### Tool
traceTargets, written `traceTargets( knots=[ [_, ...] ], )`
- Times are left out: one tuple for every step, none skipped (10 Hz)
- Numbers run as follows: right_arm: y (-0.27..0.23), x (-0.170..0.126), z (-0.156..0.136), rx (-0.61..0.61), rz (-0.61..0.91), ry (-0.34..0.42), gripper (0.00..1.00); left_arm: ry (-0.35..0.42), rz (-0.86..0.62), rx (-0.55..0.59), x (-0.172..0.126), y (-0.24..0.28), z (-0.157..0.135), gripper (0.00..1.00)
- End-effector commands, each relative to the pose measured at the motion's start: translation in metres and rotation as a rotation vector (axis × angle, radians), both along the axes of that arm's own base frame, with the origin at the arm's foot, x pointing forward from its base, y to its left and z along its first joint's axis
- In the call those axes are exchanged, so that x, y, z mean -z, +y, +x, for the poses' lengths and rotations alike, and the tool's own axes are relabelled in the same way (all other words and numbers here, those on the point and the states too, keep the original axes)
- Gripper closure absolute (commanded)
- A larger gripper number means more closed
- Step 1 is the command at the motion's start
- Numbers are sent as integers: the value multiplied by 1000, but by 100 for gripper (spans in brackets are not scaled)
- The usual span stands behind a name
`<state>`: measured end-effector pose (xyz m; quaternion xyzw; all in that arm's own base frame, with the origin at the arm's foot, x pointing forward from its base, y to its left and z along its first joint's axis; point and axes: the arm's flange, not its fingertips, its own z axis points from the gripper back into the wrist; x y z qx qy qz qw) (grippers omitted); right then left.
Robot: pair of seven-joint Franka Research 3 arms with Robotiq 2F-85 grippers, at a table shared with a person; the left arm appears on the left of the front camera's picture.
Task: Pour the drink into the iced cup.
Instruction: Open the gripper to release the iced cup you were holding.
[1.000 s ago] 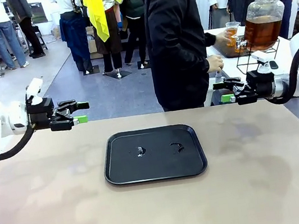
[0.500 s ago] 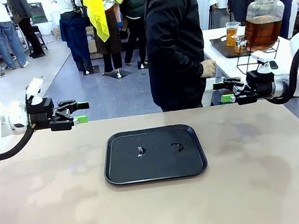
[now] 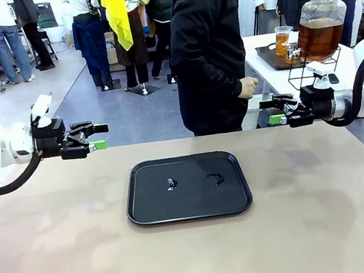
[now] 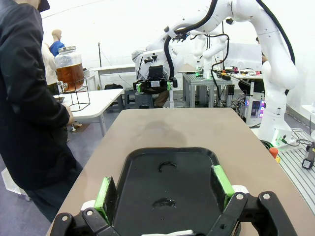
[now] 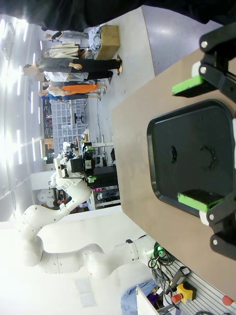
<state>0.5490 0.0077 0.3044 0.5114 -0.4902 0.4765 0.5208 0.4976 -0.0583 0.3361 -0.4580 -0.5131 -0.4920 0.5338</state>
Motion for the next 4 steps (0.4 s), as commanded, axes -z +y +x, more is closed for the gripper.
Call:
traceTargets(
  knots=[
    [3,-2,1,-2,1,2,0,-3,-6,-3,-2,-2,-1,0],
    [3,-2,1,-2,1,2,0,-3,-6,-3,-2,-2,-1,0],
    [3,-2,1,-2,1,2,0,-3,-6,-3,-2,-2,-1,0],
    [3,-2,1,-2,1,2,0,-3,-6,-3,-2,-2,-1,0]
  ],
)
